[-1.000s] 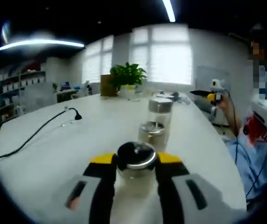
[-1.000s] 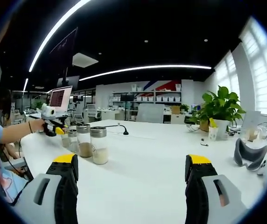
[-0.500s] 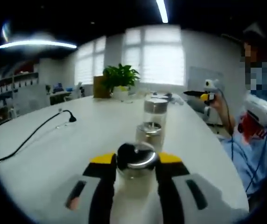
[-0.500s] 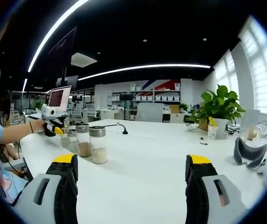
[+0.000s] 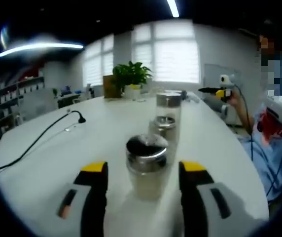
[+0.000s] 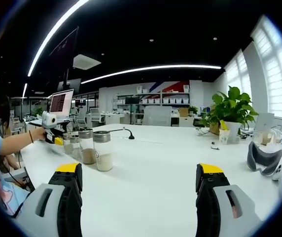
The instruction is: Rotate the seasoning bottle until the label or dispensing opening points toward the visible target arrow and the bottle remains upright within the marked orientation range
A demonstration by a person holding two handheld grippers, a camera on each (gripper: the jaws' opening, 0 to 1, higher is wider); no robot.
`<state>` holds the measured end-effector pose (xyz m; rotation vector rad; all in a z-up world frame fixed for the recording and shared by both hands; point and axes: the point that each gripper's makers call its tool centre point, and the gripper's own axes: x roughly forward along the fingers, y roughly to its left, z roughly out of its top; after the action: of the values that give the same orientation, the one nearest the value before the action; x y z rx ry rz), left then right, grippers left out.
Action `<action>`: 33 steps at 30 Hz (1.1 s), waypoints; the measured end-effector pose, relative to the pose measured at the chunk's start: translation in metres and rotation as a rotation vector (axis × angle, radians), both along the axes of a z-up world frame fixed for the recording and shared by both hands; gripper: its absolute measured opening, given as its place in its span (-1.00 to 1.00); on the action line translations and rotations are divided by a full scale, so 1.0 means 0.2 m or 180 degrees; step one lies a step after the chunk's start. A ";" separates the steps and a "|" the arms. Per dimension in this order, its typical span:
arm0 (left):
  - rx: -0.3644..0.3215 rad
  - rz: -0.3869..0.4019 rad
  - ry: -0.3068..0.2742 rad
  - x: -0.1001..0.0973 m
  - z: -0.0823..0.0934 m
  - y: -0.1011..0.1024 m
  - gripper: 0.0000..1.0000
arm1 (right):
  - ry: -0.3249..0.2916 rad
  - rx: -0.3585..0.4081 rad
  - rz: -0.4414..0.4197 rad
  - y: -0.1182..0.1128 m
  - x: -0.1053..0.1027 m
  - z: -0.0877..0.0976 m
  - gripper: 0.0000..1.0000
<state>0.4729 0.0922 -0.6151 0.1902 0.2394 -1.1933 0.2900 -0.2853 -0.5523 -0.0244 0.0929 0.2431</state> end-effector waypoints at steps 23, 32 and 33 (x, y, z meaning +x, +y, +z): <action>-0.0632 0.0827 -0.0037 -0.26 0.26 0.17 0.58 | 0.0163 0.0193 -0.0032 0.01 0.03 -0.06 0.99; -0.0561 0.1419 -0.0006 -0.42 0.28 0.22 0.61 | 0.0392 0.0254 -0.0249 -0.05 0.04 -0.14 0.99; -0.0486 0.1461 -0.0034 -0.44 0.27 0.23 0.64 | 0.0420 0.0254 -0.0235 -0.04 0.04 -0.15 0.99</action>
<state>0.3842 0.1383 -0.5604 0.0049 0.1695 -0.7501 0.2972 -0.2937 -0.5814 0.0743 0.2149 0.1744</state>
